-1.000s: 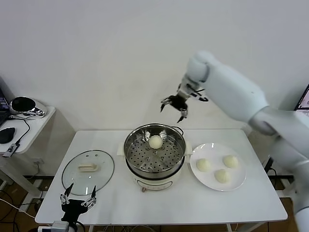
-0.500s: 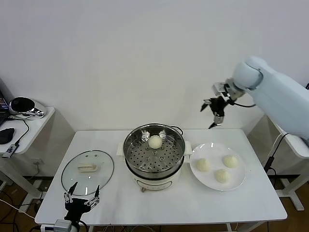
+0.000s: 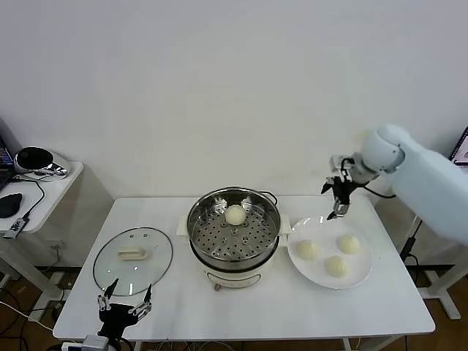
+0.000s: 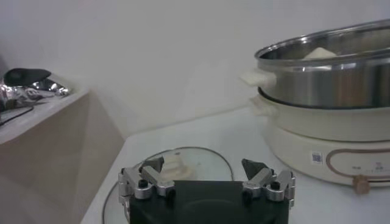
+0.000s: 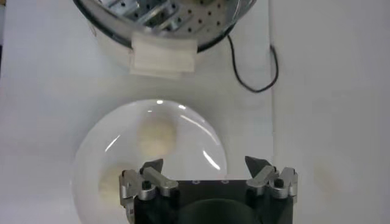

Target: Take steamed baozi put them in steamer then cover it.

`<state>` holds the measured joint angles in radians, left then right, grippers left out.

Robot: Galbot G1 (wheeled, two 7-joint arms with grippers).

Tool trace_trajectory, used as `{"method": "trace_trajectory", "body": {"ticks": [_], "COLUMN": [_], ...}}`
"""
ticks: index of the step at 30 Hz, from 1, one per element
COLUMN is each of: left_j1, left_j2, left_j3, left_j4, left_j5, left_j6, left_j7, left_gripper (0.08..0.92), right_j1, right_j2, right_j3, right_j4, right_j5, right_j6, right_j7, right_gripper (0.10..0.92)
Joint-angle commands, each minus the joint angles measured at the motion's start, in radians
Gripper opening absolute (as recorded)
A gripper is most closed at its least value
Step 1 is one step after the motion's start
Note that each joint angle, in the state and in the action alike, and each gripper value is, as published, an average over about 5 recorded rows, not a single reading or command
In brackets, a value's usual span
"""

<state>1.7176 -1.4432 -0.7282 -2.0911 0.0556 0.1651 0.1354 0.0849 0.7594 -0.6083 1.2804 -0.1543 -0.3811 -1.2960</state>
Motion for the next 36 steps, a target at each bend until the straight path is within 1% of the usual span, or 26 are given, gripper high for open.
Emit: {"method": "trace_trajectory", "body": {"ticks": [1,6,14,36], "left_j1": [0.0,-0.006,-0.004,-0.009], "left_j2": [0.0,-0.003,-0.007,-0.01], "left_j3": [0.0,0.0,-0.001,0.003], "left_j4": [0.009,0.02,0.028,0.044], "left_j5": [0.001,0.003,0.002,-0.001], "left_j6": [0.0,0.001,0.0,0.009], "left_j7": [0.0,0.0,0.0,0.001], "left_gripper": [0.823,0.823,0.823,0.823], "right_j1": [-0.122,-0.161,-0.187,-0.209], "right_j2": [0.004,0.036,0.081,0.152], "right_j3": [0.047,0.05,0.036,0.035], "right_j4": [0.012,-0.021,-0.072,-0.193], "right_j5": [-0.042,-0.064,-0.079,-0.136], "right_j6": [-0.038,-0.013,0.033,0.087], "right_j7": [0.015,0.023,0.082,0.118], "right_gripper": [0.823,0.823,0.823,0.823]}}
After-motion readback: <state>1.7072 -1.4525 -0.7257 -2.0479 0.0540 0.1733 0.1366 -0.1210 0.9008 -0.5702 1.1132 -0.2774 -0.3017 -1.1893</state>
